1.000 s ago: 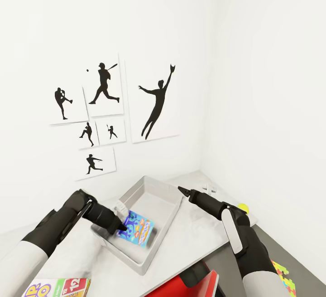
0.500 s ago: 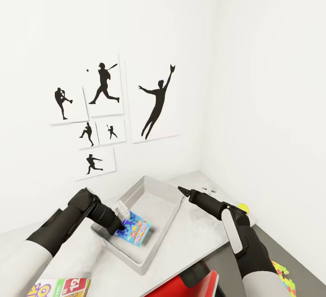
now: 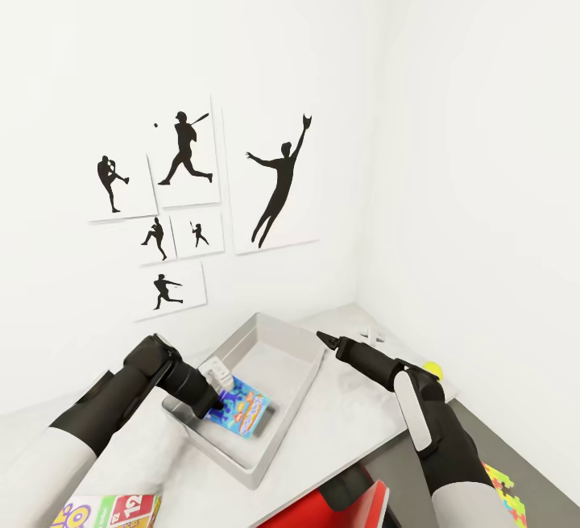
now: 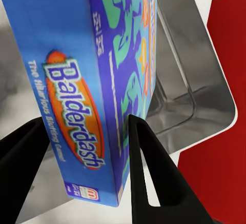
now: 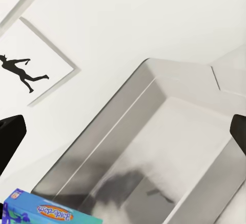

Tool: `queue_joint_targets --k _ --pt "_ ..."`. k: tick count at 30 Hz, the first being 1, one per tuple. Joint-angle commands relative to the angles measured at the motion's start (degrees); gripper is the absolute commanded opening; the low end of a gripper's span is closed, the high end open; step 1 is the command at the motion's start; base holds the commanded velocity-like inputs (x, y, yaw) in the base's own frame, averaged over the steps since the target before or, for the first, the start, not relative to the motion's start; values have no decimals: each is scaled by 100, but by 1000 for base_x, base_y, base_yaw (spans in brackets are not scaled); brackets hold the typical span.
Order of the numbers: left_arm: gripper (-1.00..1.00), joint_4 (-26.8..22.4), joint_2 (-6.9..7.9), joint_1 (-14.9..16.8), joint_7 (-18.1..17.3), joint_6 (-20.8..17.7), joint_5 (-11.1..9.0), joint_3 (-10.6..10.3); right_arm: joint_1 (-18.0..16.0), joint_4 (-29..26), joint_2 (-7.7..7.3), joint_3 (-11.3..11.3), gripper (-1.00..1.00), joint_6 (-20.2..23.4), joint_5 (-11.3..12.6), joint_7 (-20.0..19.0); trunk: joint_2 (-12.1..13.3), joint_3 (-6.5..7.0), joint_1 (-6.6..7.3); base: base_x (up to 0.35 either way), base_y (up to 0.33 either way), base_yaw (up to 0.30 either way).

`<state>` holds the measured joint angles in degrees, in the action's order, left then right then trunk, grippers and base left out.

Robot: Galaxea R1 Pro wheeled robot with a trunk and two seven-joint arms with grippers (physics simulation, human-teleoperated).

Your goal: Put all the toys in the child's room - the three board games (two on the bed and one on the table), the two jigsaw puzzles on the table, and the tennis ball on the table - inside the toy box on the table in the child's room.

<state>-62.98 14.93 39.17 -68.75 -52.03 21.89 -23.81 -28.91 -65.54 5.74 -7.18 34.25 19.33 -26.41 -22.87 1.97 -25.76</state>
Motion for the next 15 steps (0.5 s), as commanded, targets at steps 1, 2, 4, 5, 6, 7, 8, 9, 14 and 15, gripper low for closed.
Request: queue_joint_targets --k 1,2,4,5,6,7,8,9,14,15 --pt "-100 -6 2 3 -51 -35 52 -6 -4 -2 6 -20 100 47 27 -13 -5 -3 -3 0 0 0" --pt "-100 -8 1 3 -51 -35 53 -9 -2 -2 6 -20 100 47 27 -13 -5 -3 -3 0 0 0" --pt "-100 -6 3 3 -51 -34 55 -24 -1 -2 6 -20 100 47 27 -13 -5 -3 -3 0 0 0" --pt "-100 -5 6 3 -52 -32 54 -41 -1 -2 6 -20 100 47 27 -13 -5 -3 -3 0 0 0" --pt "-100 -5 6 3 -56 -33 57 -50 -1 -1 6 -20 100 47 27 -13 -5 -3 -3 0 0 0" --pt "-100 -5 8 3 -75 -34 62 -64 -1 -1 6 -20 100 47 27 -15 -5 -3 -3 0 0 0" --pt "-100 -6 8 3 -89 -32 64 -69 -1 -1 6 -20 100 47 27 -17 -5 -3 -3 0 0 0" --pt "-100 -6 12 3 -130 -30 68 -76 -2 -2 6 -20 100 47 27 -19 -5 -3 -3 0 0 0" --pt "-100 -8 25 3 -320 -27 169 -87 -1 -2 6 -20 100 40 27 -22 -5 -3 -3 0 0 0" --pt "-100 -8 26 3 -339 -25 245 -88 -2 -2 6 -20 100 39 27 -22 -5 -3 -3 0 0 0"
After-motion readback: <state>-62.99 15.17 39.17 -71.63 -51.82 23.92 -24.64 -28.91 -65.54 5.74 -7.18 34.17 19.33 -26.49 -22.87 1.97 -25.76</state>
